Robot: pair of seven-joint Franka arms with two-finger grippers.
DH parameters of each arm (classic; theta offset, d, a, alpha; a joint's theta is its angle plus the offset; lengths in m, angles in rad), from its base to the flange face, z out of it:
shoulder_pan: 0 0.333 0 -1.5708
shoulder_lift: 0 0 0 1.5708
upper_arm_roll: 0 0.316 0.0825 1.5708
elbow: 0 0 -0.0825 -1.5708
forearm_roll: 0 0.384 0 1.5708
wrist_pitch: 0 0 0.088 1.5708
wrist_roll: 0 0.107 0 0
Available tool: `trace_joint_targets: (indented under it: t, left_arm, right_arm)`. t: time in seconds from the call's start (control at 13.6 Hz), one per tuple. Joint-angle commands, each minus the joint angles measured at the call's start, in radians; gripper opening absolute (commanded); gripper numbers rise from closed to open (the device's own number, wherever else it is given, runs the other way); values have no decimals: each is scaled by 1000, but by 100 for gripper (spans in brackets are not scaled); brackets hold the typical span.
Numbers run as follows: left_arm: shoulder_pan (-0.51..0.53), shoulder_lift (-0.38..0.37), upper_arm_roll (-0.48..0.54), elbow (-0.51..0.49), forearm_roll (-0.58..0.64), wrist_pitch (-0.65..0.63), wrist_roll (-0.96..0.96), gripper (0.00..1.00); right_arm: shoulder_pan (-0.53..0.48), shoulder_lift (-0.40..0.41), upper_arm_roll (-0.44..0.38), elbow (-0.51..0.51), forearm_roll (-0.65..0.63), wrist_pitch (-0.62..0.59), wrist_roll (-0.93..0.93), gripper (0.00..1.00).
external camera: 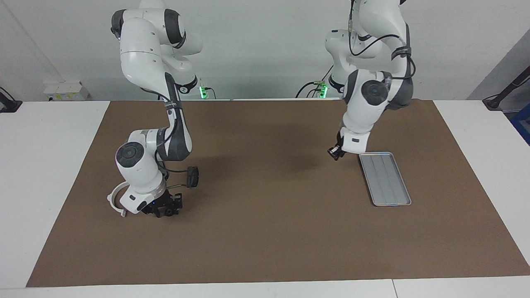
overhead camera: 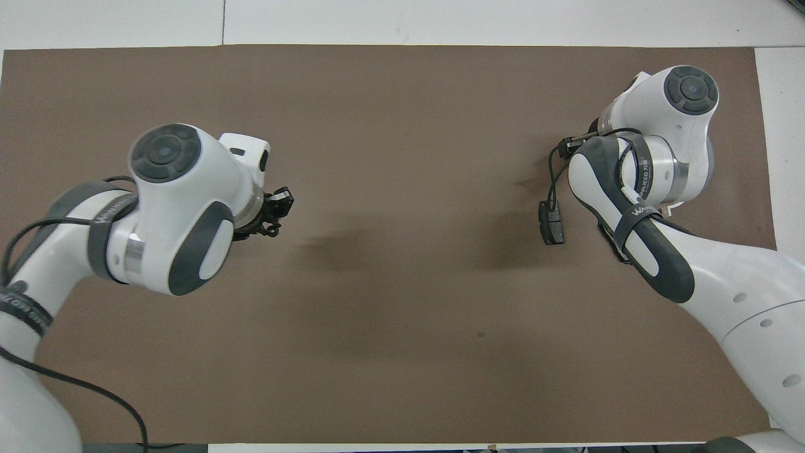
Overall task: Pick bearing gear from pile to tray
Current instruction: 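Carry the black part with the left gripper over the silver tray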
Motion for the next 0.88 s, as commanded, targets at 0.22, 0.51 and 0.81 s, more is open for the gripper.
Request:
trace_joint_targets:
  t: [0.22, 0.51, 0.81]
  left_arm:
    - [268, -51, -12, -155, 2, 154, 391, 0]
    - [277, -43, -9, -234, 2, 277, 393, 0]
    - [291, -32, -9, -260, 2, 312, 397, 0]
  right_arm:
    - [-12, -28, 9, -43, 27, 10, -28, 30]
    - [-12, -32, 9, -51, 25, 10, -31, 2]
    - [11, -37, 10, -30, 25, -18, -22, 0]
